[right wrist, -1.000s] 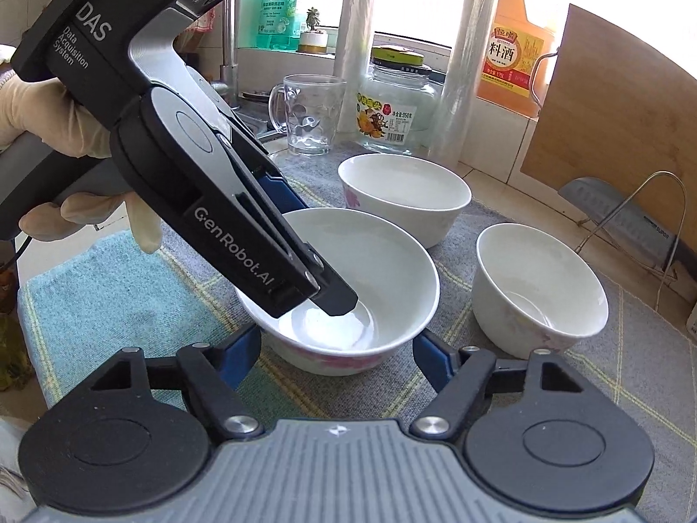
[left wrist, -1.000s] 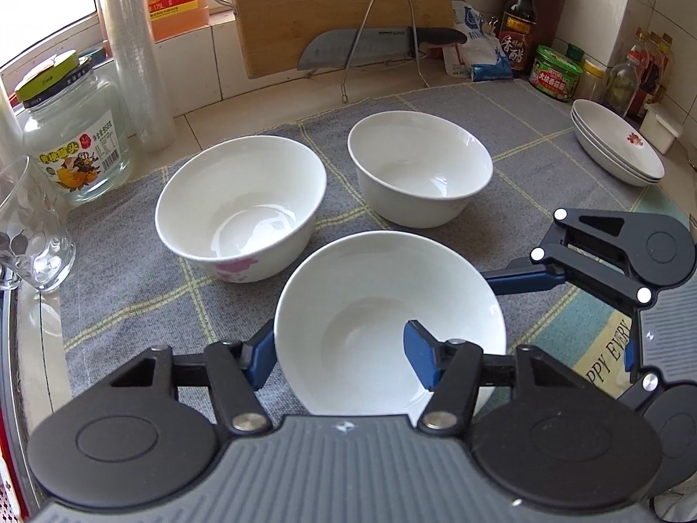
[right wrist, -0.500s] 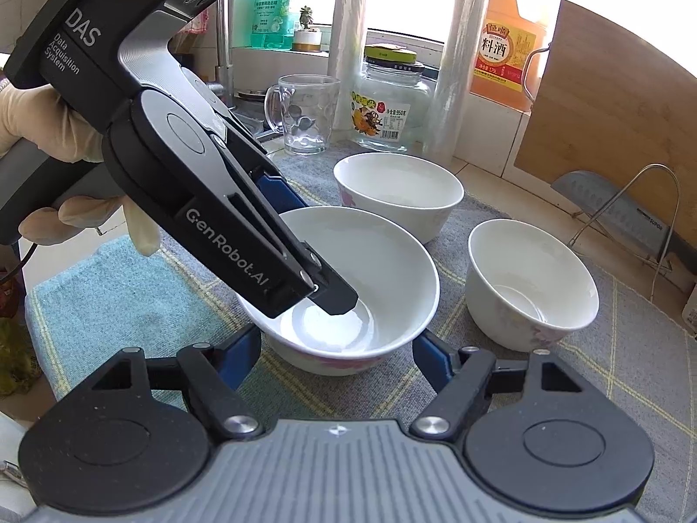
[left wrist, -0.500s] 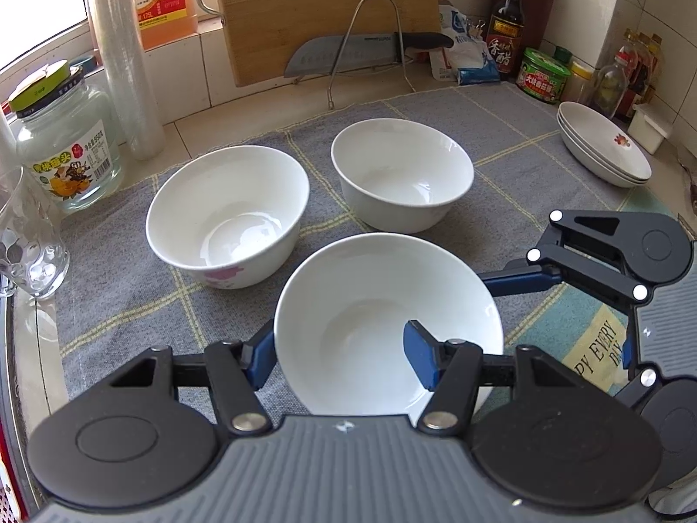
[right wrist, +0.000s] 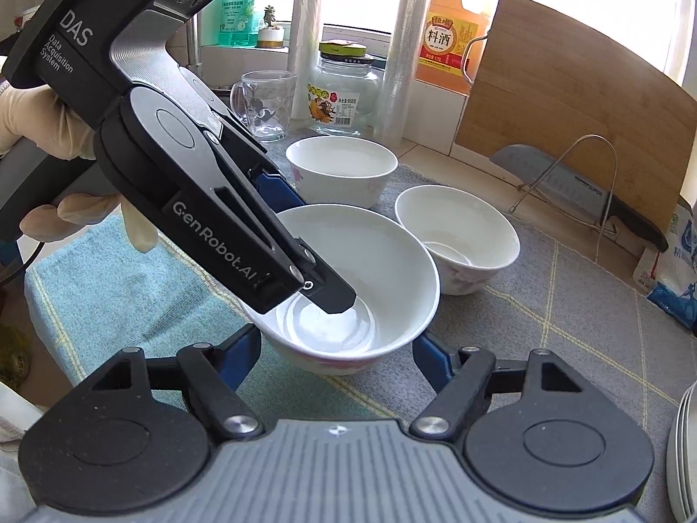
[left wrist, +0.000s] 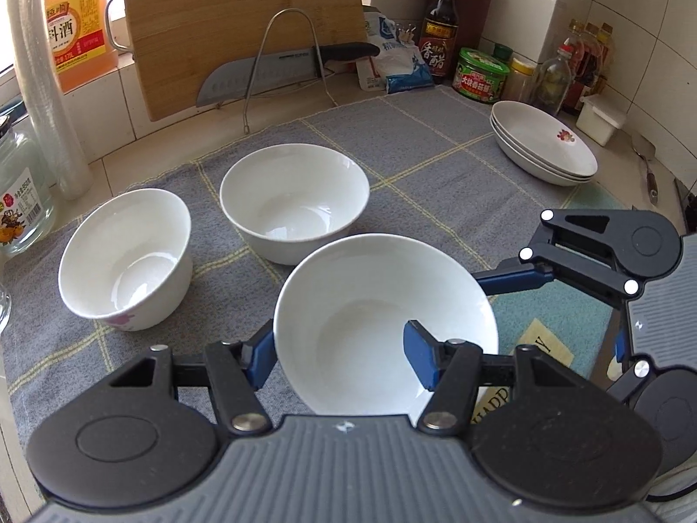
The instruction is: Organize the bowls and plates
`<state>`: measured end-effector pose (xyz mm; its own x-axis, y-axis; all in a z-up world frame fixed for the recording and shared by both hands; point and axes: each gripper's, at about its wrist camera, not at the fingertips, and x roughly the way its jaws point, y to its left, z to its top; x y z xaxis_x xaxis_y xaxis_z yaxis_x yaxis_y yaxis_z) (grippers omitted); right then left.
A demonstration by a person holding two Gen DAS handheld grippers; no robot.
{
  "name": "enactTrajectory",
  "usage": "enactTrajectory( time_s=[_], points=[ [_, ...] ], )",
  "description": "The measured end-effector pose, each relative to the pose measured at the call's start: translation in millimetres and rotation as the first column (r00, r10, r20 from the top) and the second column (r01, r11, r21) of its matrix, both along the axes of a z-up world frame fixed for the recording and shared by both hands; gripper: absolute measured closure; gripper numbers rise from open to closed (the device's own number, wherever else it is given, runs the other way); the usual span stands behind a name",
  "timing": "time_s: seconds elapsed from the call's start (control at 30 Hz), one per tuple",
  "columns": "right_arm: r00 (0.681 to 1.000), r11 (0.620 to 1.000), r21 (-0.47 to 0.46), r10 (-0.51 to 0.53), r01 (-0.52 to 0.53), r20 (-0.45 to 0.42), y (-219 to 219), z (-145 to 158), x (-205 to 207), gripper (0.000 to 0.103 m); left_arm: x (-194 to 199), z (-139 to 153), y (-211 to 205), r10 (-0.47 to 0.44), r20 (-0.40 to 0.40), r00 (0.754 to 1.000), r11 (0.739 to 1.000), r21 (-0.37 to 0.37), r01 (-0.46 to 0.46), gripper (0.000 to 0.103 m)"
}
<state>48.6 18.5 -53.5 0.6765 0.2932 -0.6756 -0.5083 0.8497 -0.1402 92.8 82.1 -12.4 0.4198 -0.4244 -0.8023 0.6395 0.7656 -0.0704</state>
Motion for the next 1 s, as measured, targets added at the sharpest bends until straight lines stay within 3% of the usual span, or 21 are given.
enactTrajectory(
  time_s=[0.47,1.0],
  points=[
    [0.991,0.99,-0.022,-0.137,0.137,0.001,-57.7,2.4,-19.2,0.022,0.6,-4.4,-69.0,-0.129,-0.001,0.992,0.992,-0.019,0.129,0.043],
    [0.981,0.981,-0.031,-0.192,0.192,-0.028,-87.8,-10.4,-12.3,0.022,11.9,-22.3,-103.7,-0.153,-0.033,0.988,0.988,-0.022,0.153,0.043]
  ],
)
